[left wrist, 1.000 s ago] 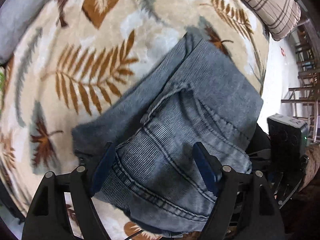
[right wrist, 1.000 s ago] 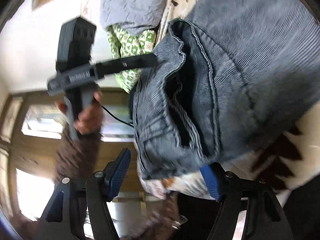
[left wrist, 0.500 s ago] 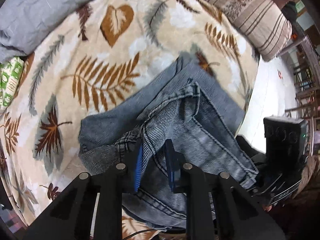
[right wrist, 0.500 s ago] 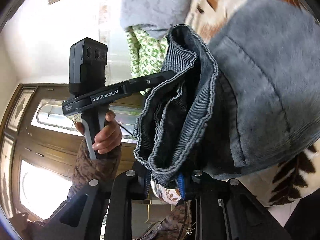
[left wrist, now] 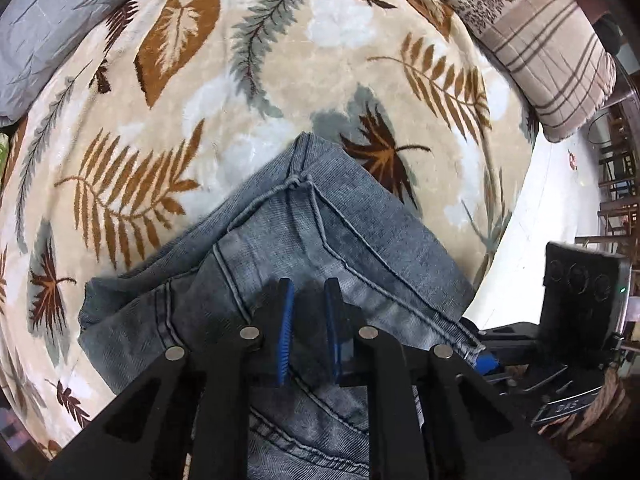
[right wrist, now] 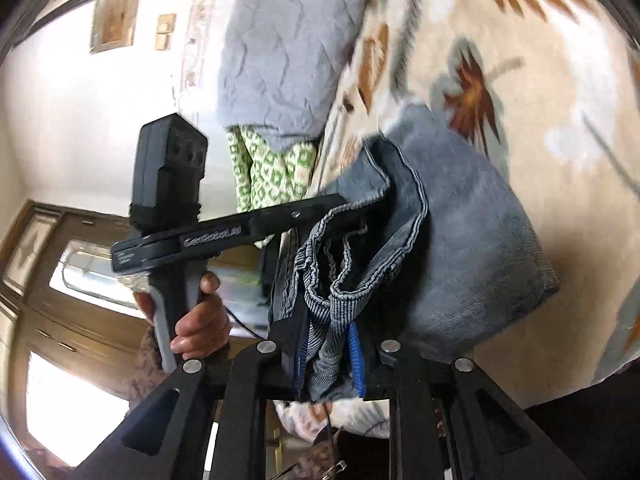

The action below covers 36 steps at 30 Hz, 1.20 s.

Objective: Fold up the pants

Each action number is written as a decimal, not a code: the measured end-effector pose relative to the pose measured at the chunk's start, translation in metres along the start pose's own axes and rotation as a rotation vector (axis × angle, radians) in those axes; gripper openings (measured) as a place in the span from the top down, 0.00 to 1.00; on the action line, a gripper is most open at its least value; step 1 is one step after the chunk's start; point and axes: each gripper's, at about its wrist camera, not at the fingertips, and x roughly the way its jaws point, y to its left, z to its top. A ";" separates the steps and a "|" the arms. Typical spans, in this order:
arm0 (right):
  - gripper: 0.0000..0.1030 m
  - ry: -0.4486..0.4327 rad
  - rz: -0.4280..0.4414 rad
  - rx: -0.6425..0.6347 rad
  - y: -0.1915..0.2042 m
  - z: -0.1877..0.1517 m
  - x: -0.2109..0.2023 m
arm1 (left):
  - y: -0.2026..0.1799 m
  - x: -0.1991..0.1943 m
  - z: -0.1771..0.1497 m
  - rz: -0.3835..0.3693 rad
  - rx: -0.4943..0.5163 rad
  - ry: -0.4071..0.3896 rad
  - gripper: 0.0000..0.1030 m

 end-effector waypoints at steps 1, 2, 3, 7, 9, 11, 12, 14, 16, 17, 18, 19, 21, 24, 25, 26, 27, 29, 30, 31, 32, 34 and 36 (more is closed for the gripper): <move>0.79 0.006 -0.008 -0.008 0.003 -0.003 0.003 | 0.002 -0.006 0.001 0.009 0.003 -0.012 0.87; 0.77 0.018 -0.004 -0.013 0.001 -0.002 0.005 | 0.005 -0.016 0.005 0.021 0.012 -0.038 0.83; 0.71 0.024 -0.002 -0.010 0.001 -0.003 0.008 | 0.008 -0.024 0.009 0.024 0.021 -0.049 0.77; 0.41 0.039 -0.017 -0.003 -0.001 -0.011 0.015 | 0.020 -0.029 0.019 0.098 0.054 -0.060 0.17; 0.41 0.038 -0.021 -0.007 -0.003 -0.010 0.011 | 0.024 -0.018 0.019 0.092 0.069 -0.004 0.17; 0.41 0.028 -0.021 -0.008 -0.003 -0.011 0.011 | 0.023 0.000 0.013 0.069 0.102 0.069 0.17; 0.41 0.022 -0.021 -0.008 -0.002 -0.011 0.013 | 0.020 0.007 0.009 0.074 0.130 0.084 0.18; 0.44 0.018 -0.025 -0.007 -0.001 -0.009 0.019 | 0.016 0.016 0.000 0.088 0.161 0.092 0.38; 0.84 0.028 -0.042 -0.019 0.002 -0.010 0.024 | 0.018 0.017 -0.004 0.097 0.153 0.072 0.76; 0.87 0.030 -0.028 -0.031 0.005 -0.009 0.024 | 0.022 0.012 -0.005 0.071 0.115 0.052 0.82; 0.87 0.021 -0.019 -0.040 0.009 -0.009 0.022 | 0.024 0.007 -0.006 0.049 0.090 0.029 0.83; 0.87 0.014 -0.007 -0.049 0.010 -0.007 0.018 | 0.025 -0.002 -0.007 0.026 0.072 0.000 0.84; 0.87 -0.006 0.025 -0.077 0.022 -0.002 0.010 | 0.018 -0.017 -0.006 0.007 0.071 -0.047 0.84; 0.87 -0.044 0.025 -0.119 0.031 0.007 -0.007 | 0.003 -0.027 0.001 0.006 0.076 -0.101 0.84; 0.87 -0.060 0.005 -0.133 0.031 0.009 -0.013 | -0.001 -0.025 0.005 0.011 0.067 -0.117 0.84; 0.88 -0.077 -0.028 -0.134 0.026 0.013 -0.017 | -0.002 -0.019 0.012 0.010 0.039 -0.124 0.84; 0.87 -0.081 -0.053 -0.109 0.015 0.018 -0.019 | 0.000 -0.006 0.018 0.006 0.000 -0.109 0.84; 0.86 -0.079 -0.132 -0.075 -0.003 0.021 -0.021 | 0.006 0.016 0.022 0.001 -0.068 -0.081 0.84; 0.84 -0.065 -0.182 -0.073 -0.012 0.021 -0.019 | 0.006 0.025 0.022 0.010 -0.103 -0.085 0.83; 0.84 -0.056 -0.203 -0.063 -0.017 0.020 -0.018 | 0.005 0.028 0.018 0.025 -0.130 -0.114 0.81; 0.83 -0.048 -0.190 -0.042 -0.022 0.019 -0.018 | 0.006 0.025 0.016 0.026 -0.153 -0.135 0.81; 0.79 -0.060 -0.184 -0.040 -0.018 0.021 -0.022 | 0.009 0.017 0.010 0.006 -0.202 -0.150 0.81; 0.76 -0.081 -0.195 -0.085 -0.004 0.024 -0.031 | 0.018 -0.003 0.001 -0.028 -0.263 -0.177 0.81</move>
